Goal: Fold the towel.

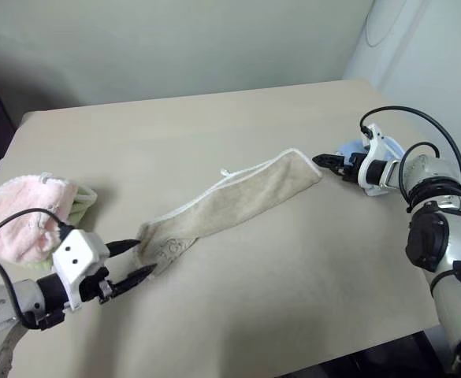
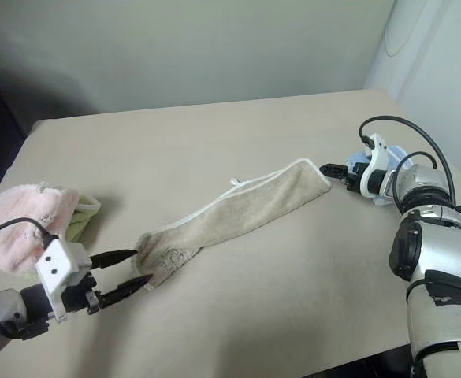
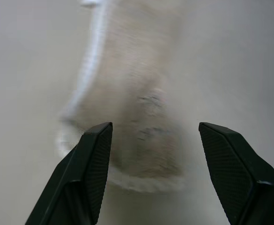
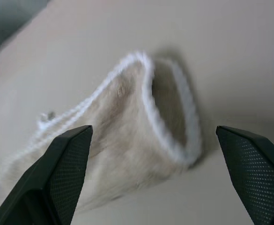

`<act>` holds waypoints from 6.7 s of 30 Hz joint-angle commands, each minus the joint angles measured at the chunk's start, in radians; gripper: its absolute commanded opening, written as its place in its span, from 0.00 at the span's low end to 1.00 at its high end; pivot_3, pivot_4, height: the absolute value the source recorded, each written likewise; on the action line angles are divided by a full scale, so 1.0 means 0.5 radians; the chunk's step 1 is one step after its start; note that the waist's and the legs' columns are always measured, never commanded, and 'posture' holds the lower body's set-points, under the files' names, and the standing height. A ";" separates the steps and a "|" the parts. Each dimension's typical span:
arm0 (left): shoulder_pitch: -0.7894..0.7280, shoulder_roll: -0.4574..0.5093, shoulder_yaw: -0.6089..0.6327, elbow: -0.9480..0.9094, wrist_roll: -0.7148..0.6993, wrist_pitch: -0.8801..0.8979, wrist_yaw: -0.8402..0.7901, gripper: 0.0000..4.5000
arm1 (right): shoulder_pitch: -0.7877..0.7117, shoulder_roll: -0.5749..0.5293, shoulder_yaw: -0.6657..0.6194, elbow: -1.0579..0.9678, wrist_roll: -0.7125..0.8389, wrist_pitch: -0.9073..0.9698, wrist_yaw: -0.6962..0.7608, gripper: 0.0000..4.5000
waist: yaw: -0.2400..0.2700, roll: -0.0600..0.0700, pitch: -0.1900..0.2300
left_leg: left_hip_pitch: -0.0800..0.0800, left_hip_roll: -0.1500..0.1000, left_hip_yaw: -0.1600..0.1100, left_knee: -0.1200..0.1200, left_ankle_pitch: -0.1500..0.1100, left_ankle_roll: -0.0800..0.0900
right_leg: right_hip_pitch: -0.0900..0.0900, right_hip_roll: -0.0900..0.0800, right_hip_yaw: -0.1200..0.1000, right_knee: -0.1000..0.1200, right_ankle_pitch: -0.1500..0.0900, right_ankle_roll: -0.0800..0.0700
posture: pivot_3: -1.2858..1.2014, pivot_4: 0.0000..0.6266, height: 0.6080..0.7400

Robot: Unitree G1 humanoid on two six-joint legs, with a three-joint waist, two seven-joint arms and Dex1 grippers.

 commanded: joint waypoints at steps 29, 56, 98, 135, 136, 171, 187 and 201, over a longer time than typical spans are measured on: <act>-0.069 -0.316 -0.066 -0.116 -0.113 0.036 0.201 0.71 | 0.051 0.370 -0.305 -0.020 0.338 -0.247 -0.528 0.42 | -0.048 -0.005 -0.003 | 0.002 0.000 0.001 0.003 -0.014 0.023 | -0.003 0.001 -0.001 0.009 -0.001 -0.001 | 0.52 0.24 1.00; -0.129 -0.361 -0.133 -0.028 -0.117 0.021 0.270 0.71 | 0.321 0.147 0.833 -1.196 -0.222 -1.179 0.607 0.01 | -0.013 -0.004 -0.002 | 0.002 0.000 0.000 0.003 -0.006 0.009 | -0.002 0.001 -0.003 0.010 -0.001 -0.001 | 0.52 0.24 1.00; 0.027 -0.911 0.257 -0.068 -1.643 0.491 1.172 0.71 | 0.589 0.497 1.028 -0.963 -0.237 -1.510 0.495 0.00 | 0.003 -0.005 -0.003 | 0.011 -0.002 0.001 0.014 0.001 -0.003 | 0.011 0.000 -0.001 0.010 -0.005 0.007 | 0.52 0.24 1.00; -0.282 -1.118 -0.360 0.320 -2.296 0.481 2.466 0.46 | 0.475 0.609 0.593 -1.238 0.127 -1.487 0.498 0.00 | 0.061 0.005 0.000 | 0.052 -0.005 -0.001 -0.001 0.001 -0.005 | 0.056 -0.002 -0.001 -0.011 -0.006 0.005 | 0.52 0.24 1.00; -0.284 -1.120 -0.356 0.319 -2.295 0.479 2.465 0.36 | 0.474 0.611 0.591 -1.238 0.129 -1.488 0.495 0.00 | 0.057 0.005 0.000 | 0.051 -0.005 0.000 -0.002 0.001 -0.006 | 0.055 -0.002 -0.001 -0.011 -0.007 0.005 | 0.52 0.24 1.00; -1.388 -0.074 -0.741 0.105 -1.956 0.965 1.826 0.01 | 0.448 0.603 0.567 -1.118 0.104 -1.577 0.426 0.00 | 0.033 0.001 0.003 | 0.030 -0.003 -0.005 -0.008 0.003 -0.013 | 0.030 0.001 -0.002 -0.012 -0.006 0.000 | 0.52 0.24 1.00; -2.011 -0.442 -1.548 0.589 -0.916 1.284 1.038 0.11 | 0.640 0.555 0.519 -1.375 0.133 -1.506 0.291 0.00 | 0.016 0.001 0.003 | 0.001 -0.003 -0.004 0.000 0.006 -0.018 | -0.004 0.001 0.000 -0.011 -0.007 0.004 | 0.52 0.24 1.00; -1.824 -0.678 -0.956 0.381 -1.225 1.401 1.062 0.99 | 0.605 0.549 0.541 -1.336 0.124 -1.478 0.314 0.00 | 0.022 0.001 0.002 | 0.002 -0.003 -0.002 0.005 0.006 -0.017 | -0.003 0.001 0.001 0.009 -0.007 0.005 | 0.52 0.24 1.00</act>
